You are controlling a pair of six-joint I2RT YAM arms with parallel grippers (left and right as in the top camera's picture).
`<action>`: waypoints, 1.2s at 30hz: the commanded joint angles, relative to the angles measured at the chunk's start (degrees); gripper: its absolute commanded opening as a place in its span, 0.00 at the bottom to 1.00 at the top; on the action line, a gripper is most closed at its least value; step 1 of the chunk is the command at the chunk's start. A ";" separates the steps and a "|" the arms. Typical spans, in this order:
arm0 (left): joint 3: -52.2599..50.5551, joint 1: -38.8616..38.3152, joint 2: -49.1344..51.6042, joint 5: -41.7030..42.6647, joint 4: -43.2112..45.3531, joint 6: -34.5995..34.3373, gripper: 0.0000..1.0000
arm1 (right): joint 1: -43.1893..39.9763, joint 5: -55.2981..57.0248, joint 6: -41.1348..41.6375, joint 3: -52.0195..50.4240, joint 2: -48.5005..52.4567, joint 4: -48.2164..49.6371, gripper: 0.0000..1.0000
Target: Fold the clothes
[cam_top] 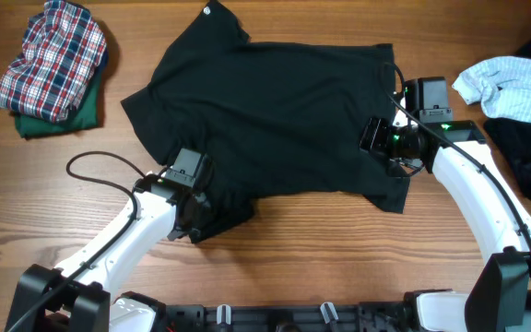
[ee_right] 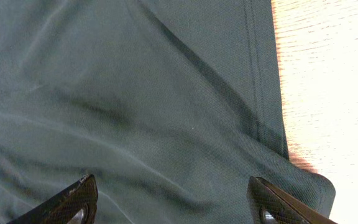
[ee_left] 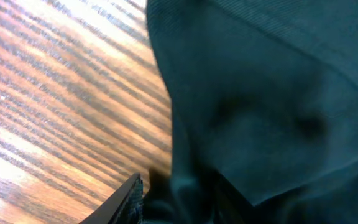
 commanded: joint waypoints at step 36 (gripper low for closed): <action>-0.22 10.69 -24.98 -1.79 -10.69 1.88 0.04 | -0.20 -1.09 -2.51 -0.46 -1.05 0.31 0.78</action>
